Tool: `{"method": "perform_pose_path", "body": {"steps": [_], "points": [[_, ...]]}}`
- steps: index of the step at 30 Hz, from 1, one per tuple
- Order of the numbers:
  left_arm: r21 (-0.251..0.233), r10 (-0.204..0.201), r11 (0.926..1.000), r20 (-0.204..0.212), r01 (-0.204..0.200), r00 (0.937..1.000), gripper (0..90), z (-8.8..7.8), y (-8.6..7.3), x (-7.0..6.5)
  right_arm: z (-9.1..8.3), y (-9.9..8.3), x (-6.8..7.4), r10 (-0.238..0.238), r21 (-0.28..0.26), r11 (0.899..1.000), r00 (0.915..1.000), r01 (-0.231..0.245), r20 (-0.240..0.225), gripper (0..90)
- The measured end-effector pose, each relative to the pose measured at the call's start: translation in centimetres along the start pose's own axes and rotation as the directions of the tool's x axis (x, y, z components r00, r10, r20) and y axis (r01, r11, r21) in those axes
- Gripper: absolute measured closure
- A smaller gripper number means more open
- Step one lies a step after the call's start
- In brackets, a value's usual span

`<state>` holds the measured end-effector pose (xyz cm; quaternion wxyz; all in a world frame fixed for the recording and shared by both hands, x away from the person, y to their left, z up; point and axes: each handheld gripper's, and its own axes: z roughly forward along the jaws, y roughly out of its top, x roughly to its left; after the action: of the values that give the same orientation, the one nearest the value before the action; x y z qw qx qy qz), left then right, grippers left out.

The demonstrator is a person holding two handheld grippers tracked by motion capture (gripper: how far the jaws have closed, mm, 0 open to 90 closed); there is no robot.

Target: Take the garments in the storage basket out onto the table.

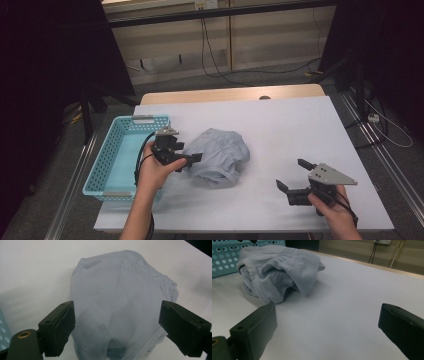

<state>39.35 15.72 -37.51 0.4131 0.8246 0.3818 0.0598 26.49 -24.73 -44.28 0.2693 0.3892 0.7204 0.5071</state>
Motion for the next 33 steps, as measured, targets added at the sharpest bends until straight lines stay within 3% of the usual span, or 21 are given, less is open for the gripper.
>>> {"method": "perform_pose_path", "body": {"steps": [15, 22, 26, 33], "points": [[-0.005, 0.015, 0.9999, -0.020, -0.015, 0.9997, 13.5, 0.2, -0.6, -0.3, 5.0, 2.0, 1.5, -0.021, 0.046, 0.999, 0.9959, 0.025, -0.088, 5.0], [-0.001, 0.014, 0.9999, -0.022, -0.014, 0.9997, 13.4, 0.2, -0.7, -0.1, 6.7, 2.5, 1.7, -0.005, 0.074, 0.997, 0.9964, 0.011, -0.085, 8.4], [-0.006, 0.012, 0.9999, -0.019, -0.012, 0.9997, 13.4, 0.4, -0.6, -0.3, 7.3, 2.9, 1.6, 0.004, 0.073, 0.997, 0.9951, 0.003, -0.099, 18.8], [-0.011, 0.014, 0.9998, -0.022, -0.015, 0.9997, 13.4, 0.5, -0.6, -0.2, 8.6, 3.9, 1.6, -0.016, 0.100, 0.995, 0.9949, 0.026, -0.100, 27.6]]}}
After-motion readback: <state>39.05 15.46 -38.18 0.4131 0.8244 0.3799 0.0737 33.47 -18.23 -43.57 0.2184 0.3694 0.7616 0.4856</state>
